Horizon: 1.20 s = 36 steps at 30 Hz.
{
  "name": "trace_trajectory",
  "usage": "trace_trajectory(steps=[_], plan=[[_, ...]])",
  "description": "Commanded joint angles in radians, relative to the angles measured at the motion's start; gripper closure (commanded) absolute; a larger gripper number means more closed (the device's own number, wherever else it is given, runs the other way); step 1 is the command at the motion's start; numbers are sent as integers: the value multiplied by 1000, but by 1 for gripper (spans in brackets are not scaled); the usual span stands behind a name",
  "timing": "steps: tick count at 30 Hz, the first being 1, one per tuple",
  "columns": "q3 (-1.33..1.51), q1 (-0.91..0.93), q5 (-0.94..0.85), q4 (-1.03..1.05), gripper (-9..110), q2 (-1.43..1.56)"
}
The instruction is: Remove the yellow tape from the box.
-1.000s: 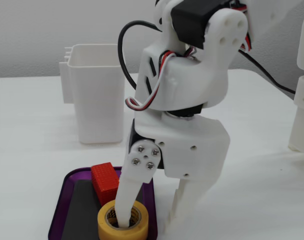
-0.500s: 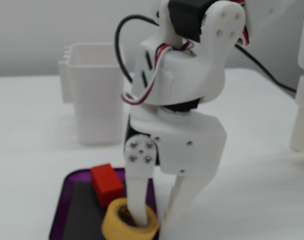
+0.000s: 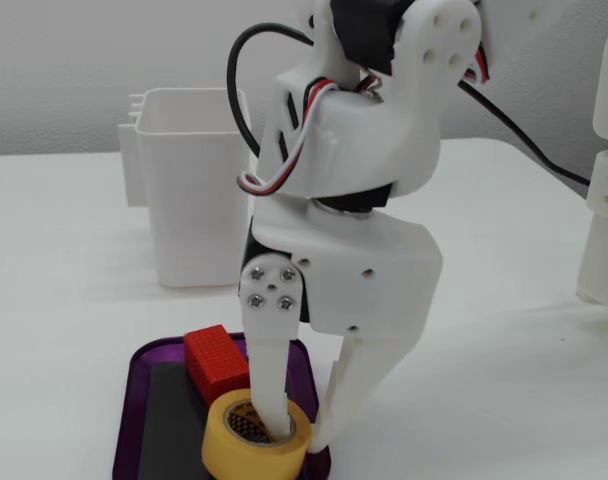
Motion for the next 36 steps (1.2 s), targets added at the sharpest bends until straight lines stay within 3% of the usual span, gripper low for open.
trace_trajectory(steps=[1, 10, 15, 24, 36], plan=[[-51, 2, -5, 25, 102, 143], [-26, 43, -8, 219, 102, 420], [184, 101, -72, 259, 102, 606], [604, 160, -92, 87, 102, 857], [884, 158, -92, -132, 102, 864]])
